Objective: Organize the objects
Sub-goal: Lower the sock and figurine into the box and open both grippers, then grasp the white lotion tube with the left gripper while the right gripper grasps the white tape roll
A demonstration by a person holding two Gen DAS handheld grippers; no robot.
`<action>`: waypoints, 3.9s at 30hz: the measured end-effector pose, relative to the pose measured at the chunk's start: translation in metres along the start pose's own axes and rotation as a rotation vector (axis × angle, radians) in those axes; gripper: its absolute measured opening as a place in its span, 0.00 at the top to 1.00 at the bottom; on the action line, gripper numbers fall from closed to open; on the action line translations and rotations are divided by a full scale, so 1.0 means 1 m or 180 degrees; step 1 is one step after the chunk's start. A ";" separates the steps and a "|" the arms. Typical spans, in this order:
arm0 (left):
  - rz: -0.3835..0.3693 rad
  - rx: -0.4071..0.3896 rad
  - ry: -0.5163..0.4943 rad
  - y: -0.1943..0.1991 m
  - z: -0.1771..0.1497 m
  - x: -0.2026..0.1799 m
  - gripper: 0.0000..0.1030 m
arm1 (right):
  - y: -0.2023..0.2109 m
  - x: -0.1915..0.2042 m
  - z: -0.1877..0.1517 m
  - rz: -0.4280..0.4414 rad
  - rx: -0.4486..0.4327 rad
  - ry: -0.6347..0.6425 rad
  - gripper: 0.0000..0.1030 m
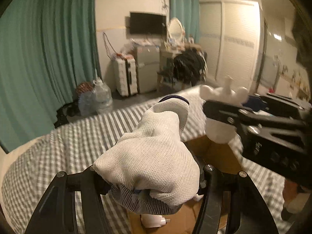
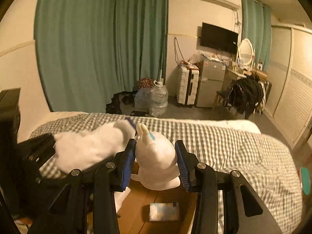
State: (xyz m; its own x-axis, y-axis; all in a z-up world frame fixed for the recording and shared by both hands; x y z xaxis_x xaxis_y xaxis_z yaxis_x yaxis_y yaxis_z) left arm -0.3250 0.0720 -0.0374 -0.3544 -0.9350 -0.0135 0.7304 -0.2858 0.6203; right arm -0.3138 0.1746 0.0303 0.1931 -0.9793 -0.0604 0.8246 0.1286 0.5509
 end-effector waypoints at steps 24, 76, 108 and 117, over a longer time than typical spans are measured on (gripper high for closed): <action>-0.0250 0.0805 -0.0059 -0.075 -0.077 -0.026 0.37 | -0.088 -0.034 -0.104 0.0021 0.0819 -0.0175 0.61; 0.0397 -0.0072 0.0289 0.180 -0.126 -0.004 0.01 | 0.188 0.035 -0.129 -0.0145 -0.0105 0.0112 0.11; -0.0116 0.1221 -0.0278 0.075 -0.285 -0.062 0.40 | 0.079 0.059 -0.277 0.0201 0.1220 0.0155 0.11; -0.0103 0.1113 -0.0279 0.100 -0.280 -0.061 0.73 | 0.076 0.065 -0.280 0.0240 0.1293 0.0159 0.11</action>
State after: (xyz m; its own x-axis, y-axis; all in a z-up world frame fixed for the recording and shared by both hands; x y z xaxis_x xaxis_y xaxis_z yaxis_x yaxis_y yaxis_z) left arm -0.0667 0.0414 -0.1944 -0.4340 -0.9007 0.0203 0.4794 -0.2118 0.8517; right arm -0.0900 0.1645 -0.1653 0.2788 -0.9594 -0.0422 0.5323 0.1178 0.8383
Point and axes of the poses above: each gripper's, at about its wrist camera, not at the fingertips, and y roughly against the way its jaws point, x to its left, z to its top, the point moved 6 cm from there along -y, roughly the way its jaws point, and after that the axes turned 3 degrees about -z, right-handed, at the moved point
